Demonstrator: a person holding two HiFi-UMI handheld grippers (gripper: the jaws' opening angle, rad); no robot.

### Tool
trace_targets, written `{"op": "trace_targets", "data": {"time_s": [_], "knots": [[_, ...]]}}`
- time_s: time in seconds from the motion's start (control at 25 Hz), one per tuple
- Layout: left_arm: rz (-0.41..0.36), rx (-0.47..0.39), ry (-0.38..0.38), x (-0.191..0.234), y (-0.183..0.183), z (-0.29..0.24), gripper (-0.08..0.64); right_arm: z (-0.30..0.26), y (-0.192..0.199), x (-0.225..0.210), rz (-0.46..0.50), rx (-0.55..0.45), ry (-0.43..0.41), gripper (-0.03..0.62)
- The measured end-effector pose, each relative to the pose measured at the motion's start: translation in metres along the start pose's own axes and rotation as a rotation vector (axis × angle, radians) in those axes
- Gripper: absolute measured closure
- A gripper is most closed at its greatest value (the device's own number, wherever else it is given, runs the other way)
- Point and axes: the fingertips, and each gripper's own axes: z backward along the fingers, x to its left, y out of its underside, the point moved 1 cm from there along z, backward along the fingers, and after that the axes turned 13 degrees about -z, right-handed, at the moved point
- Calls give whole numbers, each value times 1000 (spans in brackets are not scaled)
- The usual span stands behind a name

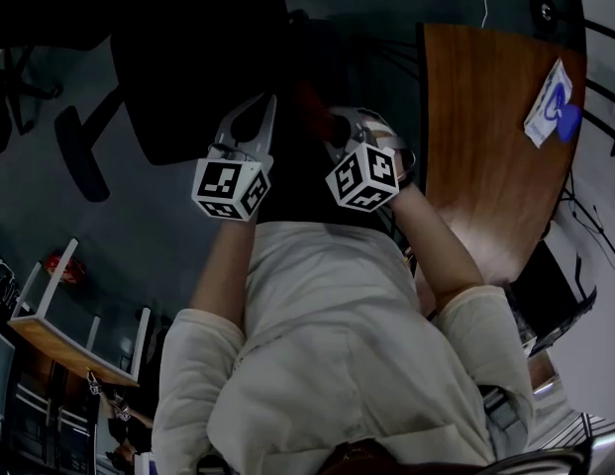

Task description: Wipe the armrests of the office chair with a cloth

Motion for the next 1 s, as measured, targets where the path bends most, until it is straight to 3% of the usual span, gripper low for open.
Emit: {"op": "trace_targets", "data": {"time_s": [0.12,0.24,0.36,0.48,0.6,0.76,0.88,1.0], "knots": [[-7,5,10,-3,1,-3,543,9,16,20,-45,43,-70,545],[-7,10,11,-4,4,-6,543,21,22,14,-156,65,-98,545],[-19,30,39,-9,11,-13,543,27,8,-28,-213,31,-18,545],[-47,64,78,-20,19,-25,543,23,-21,-86,-197,-22,102,545],[-90,123,101,-32,30,-41,543,8,-55,-130,-70,-35,169,545],[-165,211,97,-36,48,-54,543,-23,-92,-160,239,34,178,545],[-137,241,103,-33,56,-57,543,-44,-105,-172,419,81,132,545],[-88,242,122,-33,55,-57,541,-57,-102,-180,469,149,66,545]]}}
